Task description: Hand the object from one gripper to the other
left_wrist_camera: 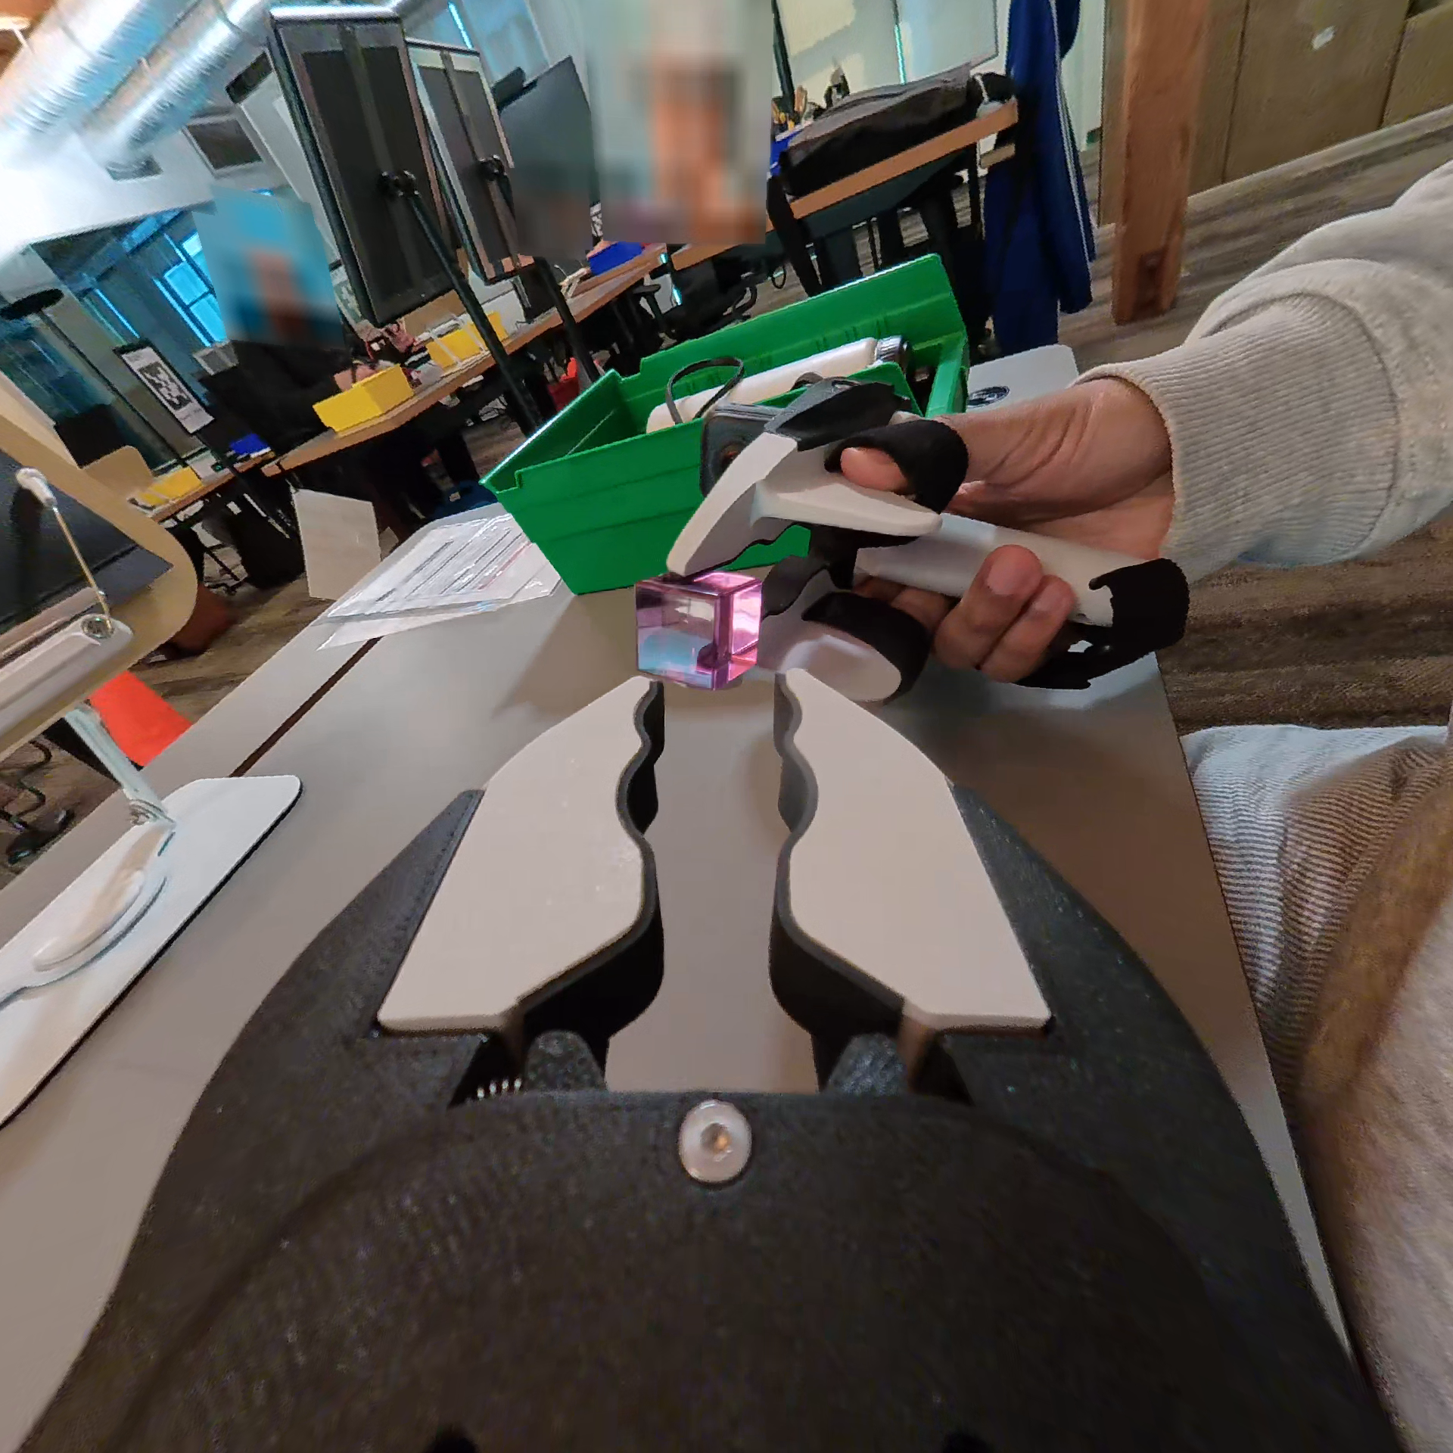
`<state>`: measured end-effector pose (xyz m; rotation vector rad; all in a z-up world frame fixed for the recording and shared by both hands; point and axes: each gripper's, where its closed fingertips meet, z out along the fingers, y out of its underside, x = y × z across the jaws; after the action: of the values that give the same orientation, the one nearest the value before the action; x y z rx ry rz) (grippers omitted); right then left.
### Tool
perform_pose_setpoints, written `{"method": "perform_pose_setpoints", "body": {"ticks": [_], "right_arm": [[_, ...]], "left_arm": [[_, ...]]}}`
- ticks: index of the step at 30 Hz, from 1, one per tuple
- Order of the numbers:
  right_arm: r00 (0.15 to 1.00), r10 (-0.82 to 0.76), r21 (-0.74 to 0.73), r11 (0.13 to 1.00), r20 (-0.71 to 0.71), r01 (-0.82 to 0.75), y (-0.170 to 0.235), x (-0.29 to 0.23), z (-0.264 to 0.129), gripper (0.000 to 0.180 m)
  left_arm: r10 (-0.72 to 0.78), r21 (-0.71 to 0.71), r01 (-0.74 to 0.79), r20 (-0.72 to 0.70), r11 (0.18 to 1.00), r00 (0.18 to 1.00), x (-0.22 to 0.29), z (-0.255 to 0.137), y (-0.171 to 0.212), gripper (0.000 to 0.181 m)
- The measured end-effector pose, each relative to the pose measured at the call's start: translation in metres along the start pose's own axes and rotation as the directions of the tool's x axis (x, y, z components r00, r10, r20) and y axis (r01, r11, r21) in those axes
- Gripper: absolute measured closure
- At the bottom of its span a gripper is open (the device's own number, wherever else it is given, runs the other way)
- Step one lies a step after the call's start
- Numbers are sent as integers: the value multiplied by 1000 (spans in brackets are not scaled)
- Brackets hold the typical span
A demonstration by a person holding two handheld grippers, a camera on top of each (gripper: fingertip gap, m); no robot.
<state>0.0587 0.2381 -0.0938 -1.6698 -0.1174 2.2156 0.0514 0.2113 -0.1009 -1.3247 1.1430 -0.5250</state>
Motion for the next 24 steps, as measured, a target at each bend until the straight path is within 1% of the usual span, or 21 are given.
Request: {"method": "perform_pose_setpoints", "body": {"ticks": [1,4,9,14,17,21,24], "right_arm": [[1000,5,-1,1000,1,-5,0,1,0,152],[1000,11,-16,1000,-3,-11,3,2,1,152],[999,-7,-63,998,-37,5,10,7,3,152],[996,-49,-215,976,-78,31,28,13,3,152],[993,-73,-285,958,-88,45,36,13,2,152],[998,-19,-305,952,-53,2,40,8,2,152],[999,20,-315,949,-42,-32,43,8,2,152]], "left_arm": [[-11,-1,11,-2,1000,1000,-1,0,1,153],[-40,-3,40,-13,999,999,-1,2,2,146],[-53,9,53,-20,999,998,-1,1,1,145],[-68,22,71,-86,997,994,7,1,-1,143],[-66,5,68,-146,998,987,15,2,2,146],[-72,5,75,-216,997,974,26,2,1,145],[-53,-8,52,-225,999,973,30,4,3,147]]}}
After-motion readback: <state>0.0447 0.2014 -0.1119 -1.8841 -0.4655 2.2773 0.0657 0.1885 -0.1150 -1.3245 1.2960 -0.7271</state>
